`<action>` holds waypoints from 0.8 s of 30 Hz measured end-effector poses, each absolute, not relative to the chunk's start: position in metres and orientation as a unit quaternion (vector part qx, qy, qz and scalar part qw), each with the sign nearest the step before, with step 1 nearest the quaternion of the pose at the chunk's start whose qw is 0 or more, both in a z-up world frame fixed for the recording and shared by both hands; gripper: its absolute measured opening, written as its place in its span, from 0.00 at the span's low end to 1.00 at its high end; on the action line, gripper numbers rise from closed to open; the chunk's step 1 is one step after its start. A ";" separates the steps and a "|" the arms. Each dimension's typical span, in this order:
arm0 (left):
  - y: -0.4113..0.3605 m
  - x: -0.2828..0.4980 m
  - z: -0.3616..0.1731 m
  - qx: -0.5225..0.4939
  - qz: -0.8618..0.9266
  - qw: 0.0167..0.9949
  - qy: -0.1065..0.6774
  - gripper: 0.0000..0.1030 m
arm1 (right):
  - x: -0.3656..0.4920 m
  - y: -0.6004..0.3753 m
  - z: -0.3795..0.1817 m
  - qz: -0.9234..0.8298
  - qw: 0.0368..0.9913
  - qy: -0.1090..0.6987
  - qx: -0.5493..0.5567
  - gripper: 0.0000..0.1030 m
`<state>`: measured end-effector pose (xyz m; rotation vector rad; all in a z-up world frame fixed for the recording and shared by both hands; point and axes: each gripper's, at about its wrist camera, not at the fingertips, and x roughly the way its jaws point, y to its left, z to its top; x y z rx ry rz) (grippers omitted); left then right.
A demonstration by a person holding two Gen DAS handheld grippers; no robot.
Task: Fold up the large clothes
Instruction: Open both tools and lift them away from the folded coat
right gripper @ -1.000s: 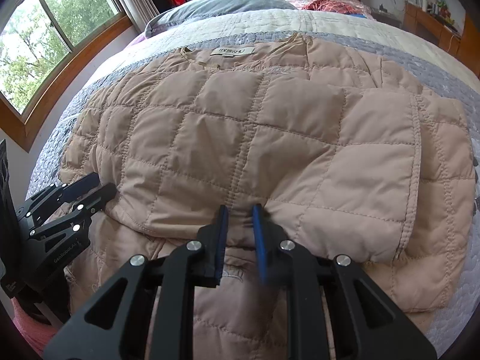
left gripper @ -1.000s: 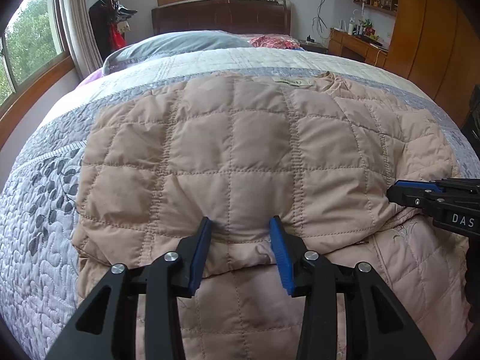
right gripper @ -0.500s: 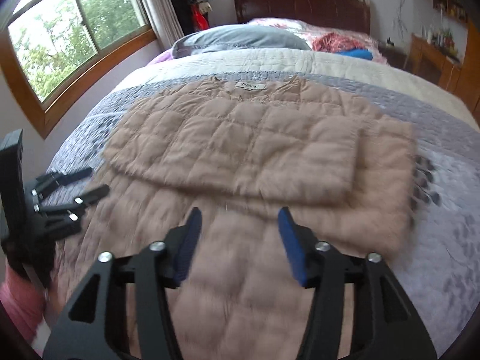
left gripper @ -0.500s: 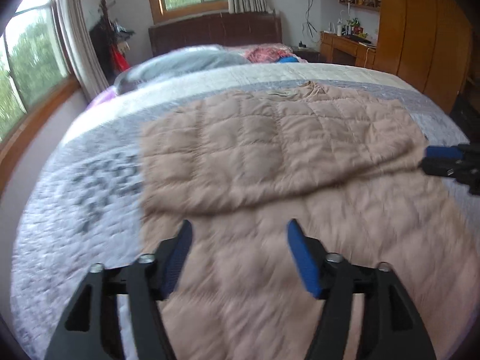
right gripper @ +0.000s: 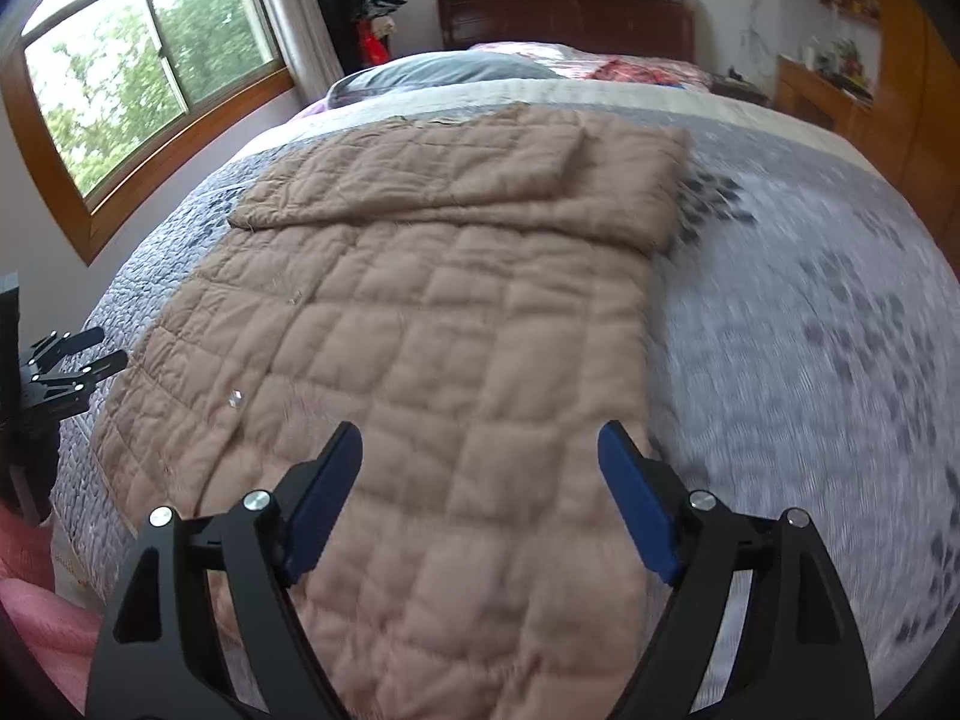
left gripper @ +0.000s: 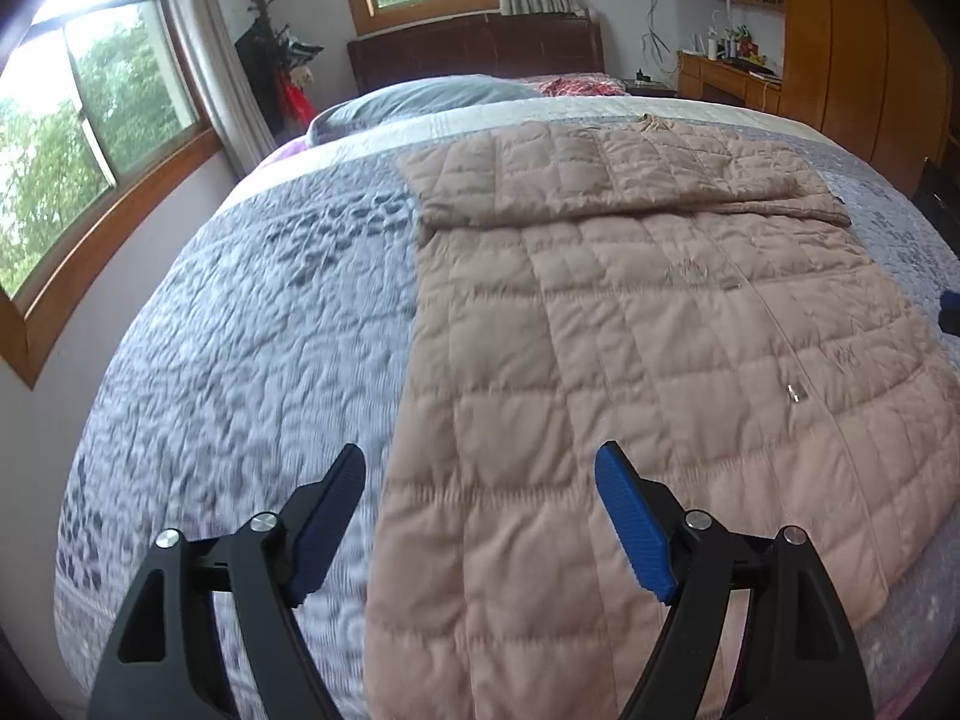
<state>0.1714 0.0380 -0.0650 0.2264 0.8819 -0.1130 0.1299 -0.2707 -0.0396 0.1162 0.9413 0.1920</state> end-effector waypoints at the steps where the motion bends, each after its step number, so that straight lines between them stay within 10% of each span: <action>1: 0.040 0.168 -0.065 0.106 -0.054 0.896 0.428 0.77 | 0.123 -0.276 -0.041 0.090 0.885 0.453 0.066 0.80; 24: 0.089 0.139 -0.117 -0.014 -0.064 0.865 0.497 0.79 | 0.063 -0.301 -0.099 0.075 0.849 0.499 0.155 0.83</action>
